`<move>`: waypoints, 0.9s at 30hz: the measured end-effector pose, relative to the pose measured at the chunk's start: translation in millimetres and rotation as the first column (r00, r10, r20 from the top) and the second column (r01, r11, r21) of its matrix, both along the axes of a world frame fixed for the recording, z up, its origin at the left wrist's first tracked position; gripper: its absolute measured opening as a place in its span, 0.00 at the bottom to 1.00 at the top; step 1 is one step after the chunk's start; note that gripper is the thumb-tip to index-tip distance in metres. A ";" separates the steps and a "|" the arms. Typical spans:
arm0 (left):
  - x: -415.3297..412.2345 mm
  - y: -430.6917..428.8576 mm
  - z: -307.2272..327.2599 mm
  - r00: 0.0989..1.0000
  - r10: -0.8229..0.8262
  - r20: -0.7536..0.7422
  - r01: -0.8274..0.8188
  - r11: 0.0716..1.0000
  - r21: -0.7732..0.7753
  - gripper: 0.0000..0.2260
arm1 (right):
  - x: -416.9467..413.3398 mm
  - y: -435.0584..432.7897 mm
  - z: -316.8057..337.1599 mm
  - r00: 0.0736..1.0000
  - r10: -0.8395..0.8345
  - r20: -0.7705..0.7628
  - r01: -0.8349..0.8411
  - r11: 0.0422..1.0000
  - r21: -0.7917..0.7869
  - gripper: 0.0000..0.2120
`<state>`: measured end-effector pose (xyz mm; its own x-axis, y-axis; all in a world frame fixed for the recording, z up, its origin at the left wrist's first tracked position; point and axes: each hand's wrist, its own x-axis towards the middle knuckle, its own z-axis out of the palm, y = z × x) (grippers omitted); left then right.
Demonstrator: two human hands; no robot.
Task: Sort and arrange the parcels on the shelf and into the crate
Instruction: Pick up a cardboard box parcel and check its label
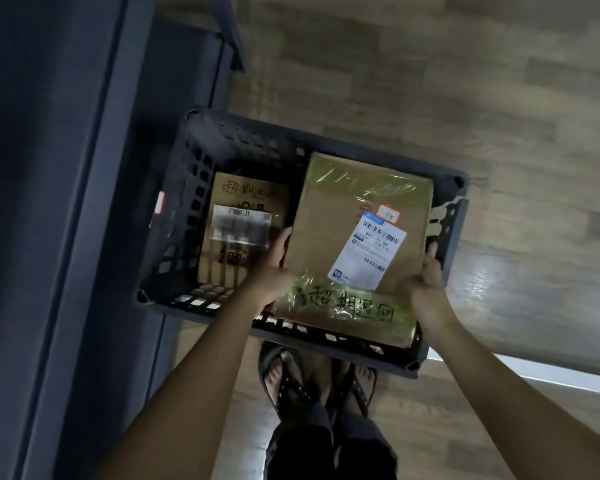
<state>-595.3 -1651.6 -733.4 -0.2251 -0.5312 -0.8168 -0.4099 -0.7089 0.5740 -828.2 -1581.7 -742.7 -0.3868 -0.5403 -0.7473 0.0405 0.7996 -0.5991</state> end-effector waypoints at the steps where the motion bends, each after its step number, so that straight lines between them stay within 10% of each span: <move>1: -3.0 -0.7 -6.4 1.000 -0.008 0.027 0.008 1.000 0.014 0.35 | 1.7 -2.0 -5.9 1.000 0.016 -0.010 -0.016 0.999 0.030 0.23; 13: -53.2 -18.2 -75.0 0.956 -0.037 0.291 0.003 0.993 0.118 0.29 | 4.4 -31.3 -81.9 0.960 -0.255 0.115 0.192 0.899 0.395 0.24; 27: -61.1 -22.9 -47.5 0.932 -0.191 0.307 0.137 0.972 0.191 0.29 | 21.1 -49.6 -56.4 0.993 -0.076 0.086 0.033 0.910 0.414 0.24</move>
<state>-656.4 -1674.4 -780.9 -0.0092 -0.3623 -0.9320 -0.6711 -0.6887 0.2743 -807.1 -1631.3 -799.0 -0.3202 -0.1567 -0.9343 0.1325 0.9691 -0.2080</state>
